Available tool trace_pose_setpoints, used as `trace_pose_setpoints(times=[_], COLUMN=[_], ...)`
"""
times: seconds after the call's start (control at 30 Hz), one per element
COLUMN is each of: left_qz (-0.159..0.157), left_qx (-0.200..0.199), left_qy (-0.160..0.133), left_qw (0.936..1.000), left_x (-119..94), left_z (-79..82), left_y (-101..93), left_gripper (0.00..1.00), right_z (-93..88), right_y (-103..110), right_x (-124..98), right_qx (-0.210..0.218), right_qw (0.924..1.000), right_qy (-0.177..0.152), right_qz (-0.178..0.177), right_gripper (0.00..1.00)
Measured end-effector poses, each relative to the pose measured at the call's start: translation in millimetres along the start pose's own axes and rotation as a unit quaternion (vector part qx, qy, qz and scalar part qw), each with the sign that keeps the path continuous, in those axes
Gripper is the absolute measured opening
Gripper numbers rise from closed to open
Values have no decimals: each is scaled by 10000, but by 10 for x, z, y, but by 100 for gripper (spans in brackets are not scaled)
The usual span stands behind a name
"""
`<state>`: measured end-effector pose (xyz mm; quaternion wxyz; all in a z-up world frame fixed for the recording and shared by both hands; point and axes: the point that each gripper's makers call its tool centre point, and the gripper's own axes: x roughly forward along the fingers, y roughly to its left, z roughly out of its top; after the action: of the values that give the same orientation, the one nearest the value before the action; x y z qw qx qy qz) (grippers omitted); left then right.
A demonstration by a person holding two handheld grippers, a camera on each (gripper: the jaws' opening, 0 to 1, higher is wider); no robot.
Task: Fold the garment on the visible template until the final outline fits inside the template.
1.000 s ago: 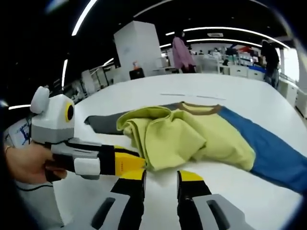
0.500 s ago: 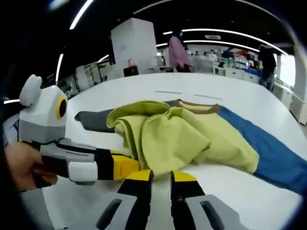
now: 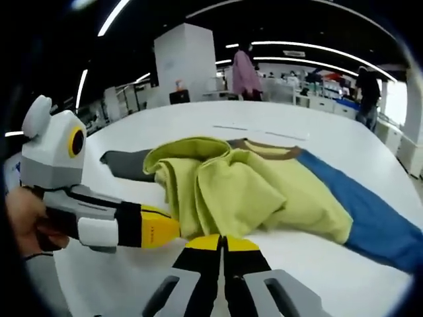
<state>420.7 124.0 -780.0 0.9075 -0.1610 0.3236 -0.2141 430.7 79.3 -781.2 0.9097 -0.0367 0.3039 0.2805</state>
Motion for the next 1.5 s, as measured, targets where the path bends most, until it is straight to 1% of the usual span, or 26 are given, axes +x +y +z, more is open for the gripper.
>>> trace_pose_setpoints(times=[0.07, 0.13, 0.3, 0.37, 0.4, 0.53, 0.7, 0.77, 0.87, 0.97, 1.07, 1.17, 1.23, 1.4, 1.5], left_qz=[23, 76, 167, 205, 196, 245, 278, 334, 417, 469, 554, 542, 545, 598, 600], left_qx=[32, 4, 82, -61, -69, -69, -332, -382, -312, -199, 17, 58, 42, 265, 303], left_qy=[46, 133, 189, 282, 261, 241, 227, 241, 242, 239, 232, 294, 290, 228, 285], left_qw=[10000, 9999, 9996, 9994, 9994, 9994, 9988, 9984, 9984, 9984, 9982, 9981, 9981, 9976, 9973], left_x=[-50, -109, -293, -375, -415, -531, -668, -737, -863, -999, -1126, -1186, -1237, -1358, -1412], left_z=[0, -17, -16, -37, -27, -16, -29, -52, -79, -97, -91, -104, -111, -111, -131], left_y=[3, 31, 89, 110, 117, 128, 158, 191, 224, 259, 311, 333, 358, 373, 376], left_gripper=[0, 0, 0, 0, 0, 0, 0, 0, 0, 0, 0, 0, 0, 0, 0], right_z=[43, 84, 166, 198, 210, 250, 302, 313, 330, 332, 313, 298, 260, 206, 179], right_y=[-14, -45, -117, -116, -120, -121, -156, -195, -241, -272, -315, -346, -394, -444, -445], right_x=[-60, -121, -284, -342, -377, -484, -637, -710, -813, -912, -999, -1060, -1105, -1248, -1309], right_qx=[38, 163, 297, 308, 391, 439, 533, 570, 606, 521, 495, 499, 622, 665, 697], right_qw=[10000, 9998, 9994, 9992, 9988, 9983, 9973, 9971, 9967, 9971, 9973, 9973, 9970, 9967, 9966], right_qy=[-43, -89, -191, -231, -248, -317, -414, -454, -512, -530, -532, -526, -459, -451, -427], right_qz=[28, 19, 36, 114, 144, 228, 276, 229, 187, 153, 125, 79, -1, -57, -61], right_gripper=[0, 0, 0, 0, 0, 0, 0, 0, 0, 0, 0, 0, 0, 0, 0])
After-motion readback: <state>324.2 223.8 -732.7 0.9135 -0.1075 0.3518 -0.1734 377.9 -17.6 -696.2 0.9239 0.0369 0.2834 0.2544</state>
